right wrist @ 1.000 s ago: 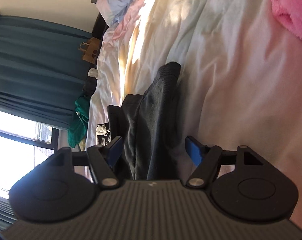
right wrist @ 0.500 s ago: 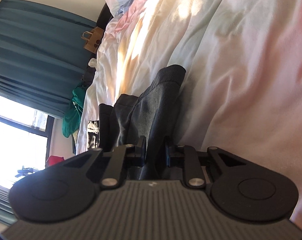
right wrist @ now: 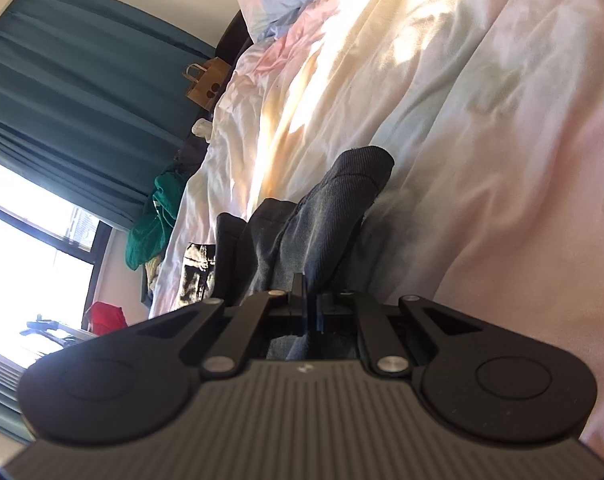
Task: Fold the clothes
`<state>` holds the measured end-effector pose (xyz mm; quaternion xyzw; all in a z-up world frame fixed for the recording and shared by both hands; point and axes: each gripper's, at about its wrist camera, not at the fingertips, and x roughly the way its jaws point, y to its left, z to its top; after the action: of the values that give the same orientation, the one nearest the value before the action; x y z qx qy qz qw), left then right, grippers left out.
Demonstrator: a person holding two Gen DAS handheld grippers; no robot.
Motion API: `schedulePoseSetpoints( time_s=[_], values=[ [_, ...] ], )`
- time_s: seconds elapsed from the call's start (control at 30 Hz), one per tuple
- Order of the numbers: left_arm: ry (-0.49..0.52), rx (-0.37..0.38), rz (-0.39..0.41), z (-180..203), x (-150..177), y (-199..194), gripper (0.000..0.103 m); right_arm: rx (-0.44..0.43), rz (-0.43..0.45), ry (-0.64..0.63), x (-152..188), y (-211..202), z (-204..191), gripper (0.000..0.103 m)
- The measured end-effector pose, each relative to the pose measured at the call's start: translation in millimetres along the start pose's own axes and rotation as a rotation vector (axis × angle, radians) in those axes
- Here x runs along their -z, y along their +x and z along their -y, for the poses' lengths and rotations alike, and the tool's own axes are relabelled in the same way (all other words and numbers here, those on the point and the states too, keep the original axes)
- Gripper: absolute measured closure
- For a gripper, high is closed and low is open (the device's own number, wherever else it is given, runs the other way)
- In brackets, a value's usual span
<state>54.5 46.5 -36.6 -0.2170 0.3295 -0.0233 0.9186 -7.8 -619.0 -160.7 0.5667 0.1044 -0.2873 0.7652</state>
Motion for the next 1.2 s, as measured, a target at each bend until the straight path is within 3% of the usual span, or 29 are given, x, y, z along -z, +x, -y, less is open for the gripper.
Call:
schedulePoseSetpoints(
  time_s=[0.27, 0.4, 0.5, 0.57, 0.7, 0.77, 0.9, 0.97, 1.07, 1.2],
  values=[
    [-0.122, -0.092, -0.03, -64, -42, -61, 0.001, 0.022, -0.01, -0.036, -1, -4, -3, 0.096],
    [-0.187, -0.23, -0.09, -97, -65, -88, 0.001, 0.028, -0.013, -0.044, -1, -4, -3, 0.096],
    [-0.314, -0.29, -0.181, -128, -73, -100, 0.001, 0.031, -0.016, -0.043, -1, -4, -3, 0.096],
    [-0.429, -0.284, -0.237, -149, -70, -103, 0.001, 0.035, -0.018, -0.044, -1, -4, -4, 0.096],
    [-0.556, -0.302, -0.286, -175, -58, -98, 0.001, 0.039, -0.014, -0.091, -1, -4, -10, 0.096],
    [-0.6, -0.278, -0.296, -183, -53, -88, 0.002, 0.044, -0.012, -0.133, 0, -5, -14, 0.096],
    [-0.724, -0.155, -0.302, -200, -39, -69, 0.008, 0.033, -0.017, -0.132, -2, -5, -13, 0.096],
    [-0.741, -0.116, -0.281, -200, -35, -64, 0.015, 0.026, -0.026, -0.104, -2, -3, -9, 0.095],
    [-0.771, -0.123, -0.197, -201, -31, -65, 0.024, 0.017, -0.04, -0.062, -3, 1, -3, 0.093],
    [-0.814, -0.01, -0.152, -202, -25, -66, 0.023, 0.004, -0.058, -0.006, -3, 7, 6, 0.091]
  ],
)
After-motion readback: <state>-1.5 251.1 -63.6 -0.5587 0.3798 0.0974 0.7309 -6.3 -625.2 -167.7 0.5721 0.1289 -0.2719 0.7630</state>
